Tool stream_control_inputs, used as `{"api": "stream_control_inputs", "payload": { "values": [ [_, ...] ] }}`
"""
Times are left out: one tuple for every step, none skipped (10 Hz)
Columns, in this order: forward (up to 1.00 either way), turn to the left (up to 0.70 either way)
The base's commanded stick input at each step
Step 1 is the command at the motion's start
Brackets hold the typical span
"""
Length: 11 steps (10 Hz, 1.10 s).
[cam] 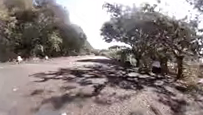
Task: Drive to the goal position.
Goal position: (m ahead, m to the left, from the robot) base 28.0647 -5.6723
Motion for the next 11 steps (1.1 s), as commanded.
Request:
{"api": "stream_control_inputs", "payload": {
  "values": [
    [0.5,0.0],
    [0.5,0.0],
    [0.5,0.0],
    [0.5,0.0],
    [0.5,0.0],
    [0.5,0.0],
    [0.5,0.0],
    [0.5,-0.35],
    [0.5,-0.15],
    [0.5,0.0],
    [0.5,0.0]
  ]
}}
